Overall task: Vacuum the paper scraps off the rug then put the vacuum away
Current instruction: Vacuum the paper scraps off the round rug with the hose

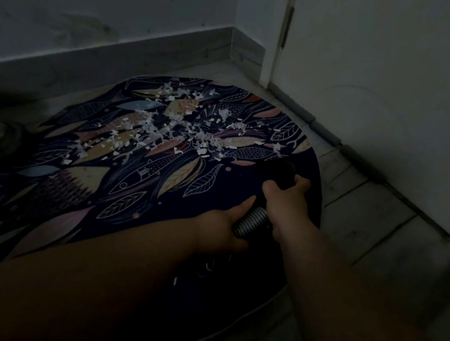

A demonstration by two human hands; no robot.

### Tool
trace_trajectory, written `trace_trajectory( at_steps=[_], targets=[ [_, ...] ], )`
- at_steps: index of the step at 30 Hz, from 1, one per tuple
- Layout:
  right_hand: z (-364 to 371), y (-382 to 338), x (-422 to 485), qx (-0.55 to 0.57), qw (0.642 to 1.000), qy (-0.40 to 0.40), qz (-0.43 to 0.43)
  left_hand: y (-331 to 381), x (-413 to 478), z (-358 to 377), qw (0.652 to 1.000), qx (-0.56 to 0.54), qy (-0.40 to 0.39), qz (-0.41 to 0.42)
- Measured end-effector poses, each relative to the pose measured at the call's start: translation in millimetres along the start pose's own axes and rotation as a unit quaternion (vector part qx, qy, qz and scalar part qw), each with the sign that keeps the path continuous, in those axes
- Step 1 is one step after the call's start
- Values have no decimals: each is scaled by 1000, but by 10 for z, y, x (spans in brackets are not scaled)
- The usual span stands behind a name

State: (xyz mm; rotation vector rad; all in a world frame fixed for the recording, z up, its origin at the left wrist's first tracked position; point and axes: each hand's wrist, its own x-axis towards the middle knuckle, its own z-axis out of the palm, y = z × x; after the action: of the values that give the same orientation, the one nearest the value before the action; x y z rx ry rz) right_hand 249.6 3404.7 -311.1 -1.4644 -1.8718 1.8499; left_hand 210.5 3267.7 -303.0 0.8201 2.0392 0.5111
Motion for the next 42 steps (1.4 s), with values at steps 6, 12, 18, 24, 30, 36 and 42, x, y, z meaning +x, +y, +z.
trace_trajectory(
  at_steps=[6,12,18,24,30,36,42],
  targets=[
    [102,97,-262,13,1000,-17,14,-206,-225,19,1000,-20,-8,-1],
    [248,86,-399,14,999,-36,14,-352,-446,-50,1000,-21,7,1],
    [440,105,-437,37,998,-47,27,-485,-535,-108,1000,-20,11,-3],
    [443,165,-375,60,998,-19,20,-489,-437,-91,1000,-15,3,-3],
    [361,130,-219,59,998,-9,5,-411,-209,-77,1000,-11,10,3],
    [458,45,-108,29,999,-18,-4,-427,-179,-144,999,-28,29,-6],
    [701,18,-125,21,998,-52,-14,-594,-325,-206,998,-15,56,-27]
  ],
)
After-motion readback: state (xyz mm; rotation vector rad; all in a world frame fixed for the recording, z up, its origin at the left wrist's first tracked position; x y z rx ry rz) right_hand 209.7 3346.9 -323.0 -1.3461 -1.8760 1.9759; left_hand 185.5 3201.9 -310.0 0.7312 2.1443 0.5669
